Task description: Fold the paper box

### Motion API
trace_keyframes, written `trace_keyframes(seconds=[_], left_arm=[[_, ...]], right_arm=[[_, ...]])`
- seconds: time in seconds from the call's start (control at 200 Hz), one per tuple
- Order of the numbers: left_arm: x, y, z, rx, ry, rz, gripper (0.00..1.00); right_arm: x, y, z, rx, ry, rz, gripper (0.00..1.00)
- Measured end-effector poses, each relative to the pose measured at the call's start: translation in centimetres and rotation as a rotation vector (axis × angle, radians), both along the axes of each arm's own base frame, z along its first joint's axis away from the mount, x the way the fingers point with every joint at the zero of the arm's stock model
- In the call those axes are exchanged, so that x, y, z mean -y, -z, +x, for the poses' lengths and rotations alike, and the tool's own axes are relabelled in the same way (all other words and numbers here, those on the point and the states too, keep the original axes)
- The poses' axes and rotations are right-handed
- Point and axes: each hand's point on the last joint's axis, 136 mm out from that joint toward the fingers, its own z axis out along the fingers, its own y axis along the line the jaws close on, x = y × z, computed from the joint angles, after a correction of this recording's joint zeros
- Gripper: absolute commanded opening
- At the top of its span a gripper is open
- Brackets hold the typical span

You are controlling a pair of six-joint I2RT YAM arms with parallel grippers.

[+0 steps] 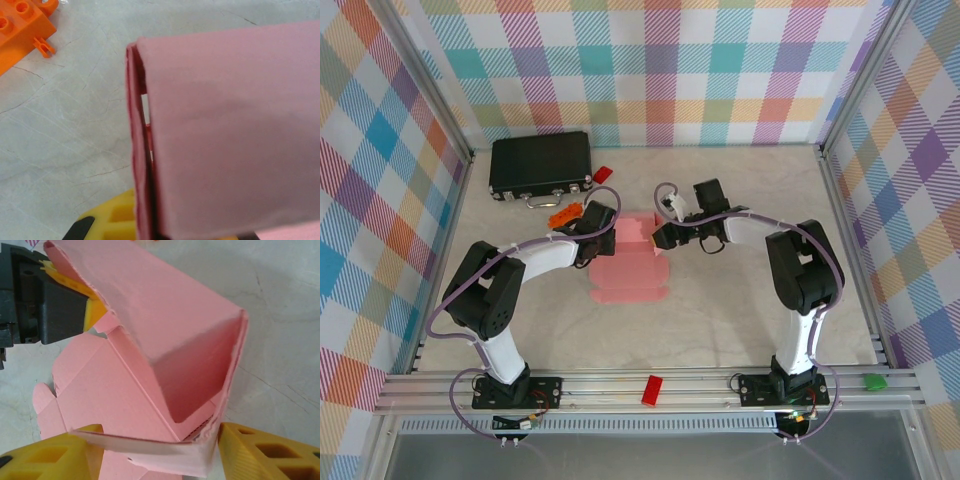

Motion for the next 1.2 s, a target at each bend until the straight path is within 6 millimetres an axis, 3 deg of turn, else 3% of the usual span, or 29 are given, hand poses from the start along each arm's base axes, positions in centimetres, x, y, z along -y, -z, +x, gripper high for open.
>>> trace_keyframes(seconds=[0.105,0.25,0.675,0.845,1.005,1.2], left_arm=[[-0.3,0.0,0.0,0.0,-0.008,0.012,0.0],[-0.5,0.1,0.0,0.001,-0.015,0.024,0.0],[-0.5,0.1,0.0,0.0,-0.015,0.024,0.0],[-0.4,0.1,0.0,0.0,-0.013,0.022,0.0],[-0.4,0.1,0.0,0.0,-0.013,0.022,0.0],[-0.4,0.1,0.0,-0.001,-0.011,0.019,0.0]], right_arm=[[0.0,0.2,0.2,0.01,0.007,-0.015,0.51],[-0.1,0.3,0.5,0.02,0.017,-0.029,0.51],[-2.1,-0.5,-1.1,0.03,-0.056,-0.002,0.76],[-1.8,-1.6,-1.8,0.067,-0.057,0.004,0.79],[-1.5,-2.6,-1.7,0.118,-0.041,0.011,0.78],[-0.8,-2.3,-1.3,0.137,-0.011,0.014,0.69]])
